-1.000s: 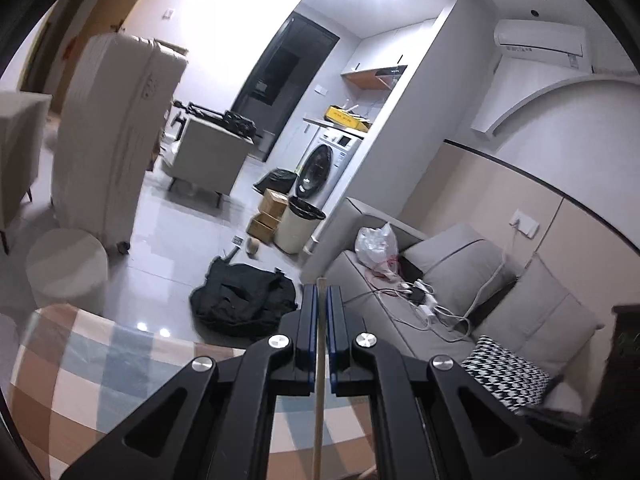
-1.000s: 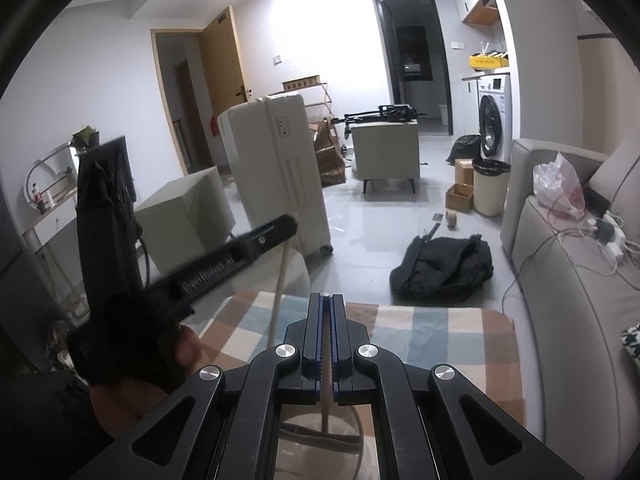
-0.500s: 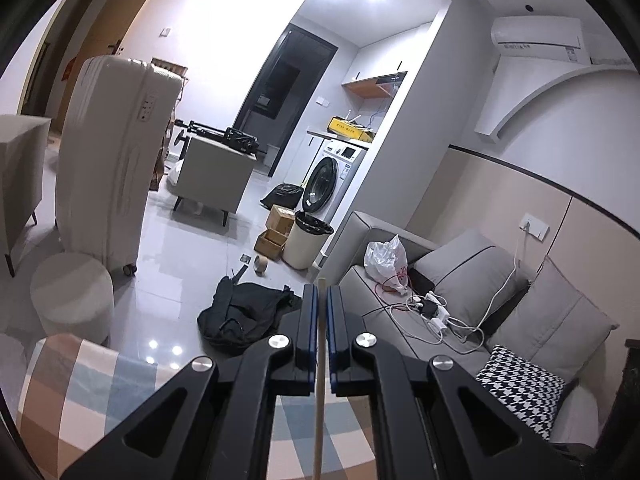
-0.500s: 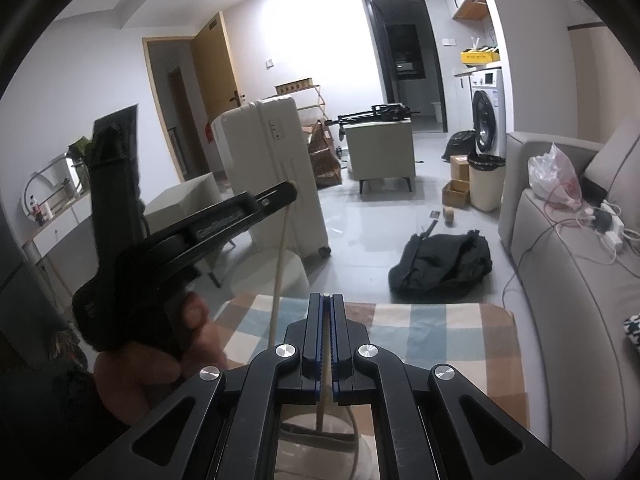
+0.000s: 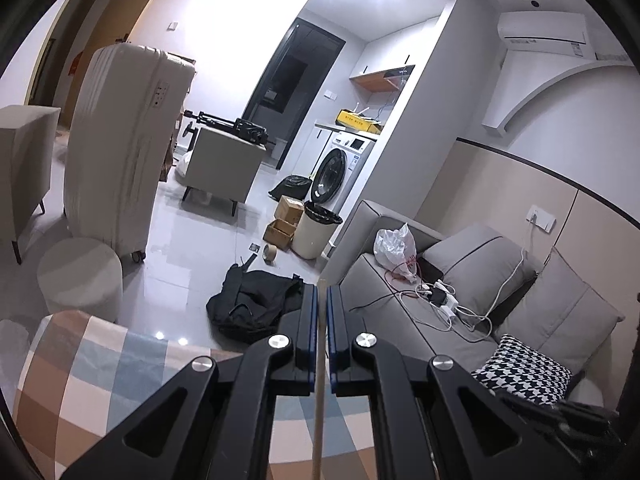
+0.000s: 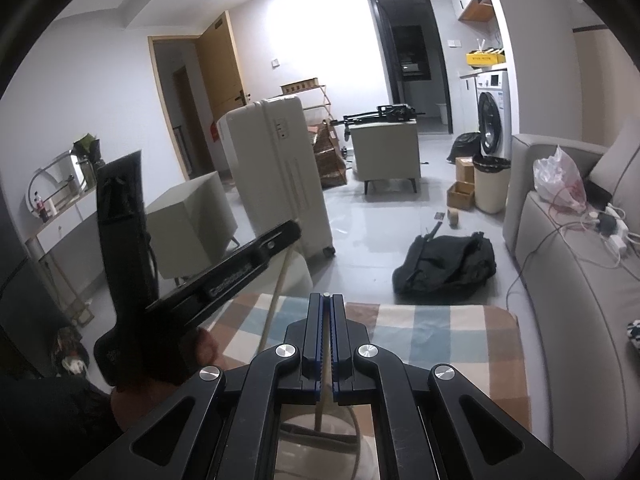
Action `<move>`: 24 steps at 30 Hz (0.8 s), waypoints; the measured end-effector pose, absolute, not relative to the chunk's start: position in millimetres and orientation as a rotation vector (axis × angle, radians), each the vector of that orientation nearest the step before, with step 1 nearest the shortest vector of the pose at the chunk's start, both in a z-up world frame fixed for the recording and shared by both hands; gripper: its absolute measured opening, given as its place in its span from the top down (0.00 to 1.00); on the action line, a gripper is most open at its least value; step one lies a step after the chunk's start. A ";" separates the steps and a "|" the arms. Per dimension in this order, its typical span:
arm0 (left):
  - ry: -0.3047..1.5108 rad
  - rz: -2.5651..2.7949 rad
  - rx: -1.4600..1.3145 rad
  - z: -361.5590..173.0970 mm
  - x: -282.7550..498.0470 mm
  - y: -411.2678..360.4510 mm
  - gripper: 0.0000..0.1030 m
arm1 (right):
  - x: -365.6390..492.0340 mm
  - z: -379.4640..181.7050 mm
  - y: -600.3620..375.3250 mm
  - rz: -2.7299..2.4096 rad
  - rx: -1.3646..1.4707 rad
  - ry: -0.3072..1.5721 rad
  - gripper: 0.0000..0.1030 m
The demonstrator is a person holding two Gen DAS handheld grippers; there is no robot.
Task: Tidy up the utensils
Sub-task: 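Raise both held chopsticks high above the white utensil holder, then open the right tool over the holder while the left tool releases its chopstick into it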
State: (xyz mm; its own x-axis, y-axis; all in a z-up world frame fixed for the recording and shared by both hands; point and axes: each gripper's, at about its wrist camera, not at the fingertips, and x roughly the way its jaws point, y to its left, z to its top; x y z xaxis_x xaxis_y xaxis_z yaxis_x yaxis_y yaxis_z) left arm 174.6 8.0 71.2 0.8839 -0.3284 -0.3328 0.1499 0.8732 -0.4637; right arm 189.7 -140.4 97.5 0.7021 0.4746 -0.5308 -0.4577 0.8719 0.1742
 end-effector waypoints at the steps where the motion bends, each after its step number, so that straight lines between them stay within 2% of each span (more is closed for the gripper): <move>1: 0.423 -0.255 -0.447 71.3 173.4 9.9 1.00 | 190.4 97.2 -140.1 0.519 0.030 0.601 0.98; 18: 0.461 -0.251 -0.468 78.0 162.9 15.9 1.00 | 187.8 85.4 -130.5 0.553 -0.010 0.659 0.98; 23: 0.457 -0.267 -0.476 81.1 155.0 14.6 1.00 | 186.9 76.6 -131.3 0.563 -0.012 0.710 0.94; 24: 0.455 -0.268 -0.471 81.9 152.8 13.1 1.00 | 186.4 75.9 -132.4 0.558 -0.007 0.720 0.89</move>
